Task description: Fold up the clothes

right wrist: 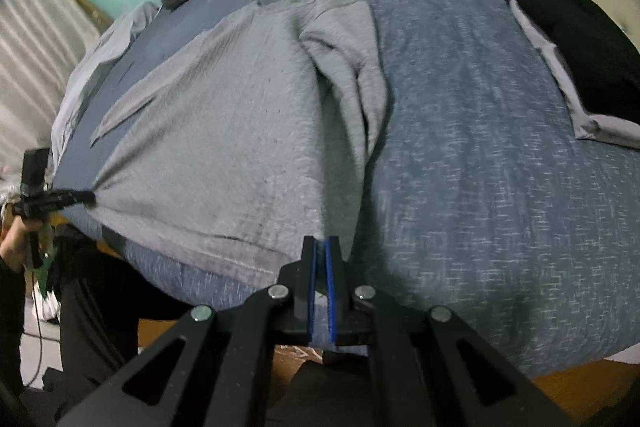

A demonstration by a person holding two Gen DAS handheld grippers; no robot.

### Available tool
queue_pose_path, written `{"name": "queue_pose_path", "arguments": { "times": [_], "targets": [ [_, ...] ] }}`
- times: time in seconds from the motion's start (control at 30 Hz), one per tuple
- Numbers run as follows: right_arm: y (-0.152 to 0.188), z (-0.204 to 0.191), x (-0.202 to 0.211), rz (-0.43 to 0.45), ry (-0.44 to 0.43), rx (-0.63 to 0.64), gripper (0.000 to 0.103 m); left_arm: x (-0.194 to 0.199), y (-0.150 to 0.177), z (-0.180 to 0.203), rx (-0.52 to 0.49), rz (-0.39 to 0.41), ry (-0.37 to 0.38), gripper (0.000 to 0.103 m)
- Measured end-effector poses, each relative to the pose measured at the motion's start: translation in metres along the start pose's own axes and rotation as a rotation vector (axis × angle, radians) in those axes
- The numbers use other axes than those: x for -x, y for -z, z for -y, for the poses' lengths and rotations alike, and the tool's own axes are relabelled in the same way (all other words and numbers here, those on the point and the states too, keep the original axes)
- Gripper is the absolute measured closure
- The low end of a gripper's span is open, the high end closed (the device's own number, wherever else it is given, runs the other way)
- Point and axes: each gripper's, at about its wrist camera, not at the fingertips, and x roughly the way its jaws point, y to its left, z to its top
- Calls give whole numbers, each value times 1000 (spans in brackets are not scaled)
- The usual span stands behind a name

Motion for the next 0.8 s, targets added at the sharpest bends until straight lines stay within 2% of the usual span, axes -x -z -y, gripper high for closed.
{"name": "queue_pose_path", "arguments": {
  "times": [0.13,0.23,0.3,0.43,0.5,0.6,0.7,0.8],
  "targets": [
    [10,-9,-24,-77,-14,34,99,-8,9,-10,26,-21,-18,95],
    [16,-13,-37,-133,-99,39,98,-13,10,-17,45,-31,-30,98],
    [16,-11,-34,-123,-107,35,96,-14,10,-21,57,-33,-28,98],
    [7,12,-18,-47,-100,-55,78,-7,5,-15,68,-2,-17,97],
    [5,30,-13,-13,-94,-126,76,-5,0,-14,66,12,-12,95],
    [4,48,-14,4,-87,-208,67,2,-6,-10,70,36,-5,95],
    [4,54,-19,1,-66,-246,65,13,-13,-8,72,72,-30,95],
    [-1,60,-29,-2,-57,-287,64,21,-21,-7,79,116,-60,86]
  ]
}}
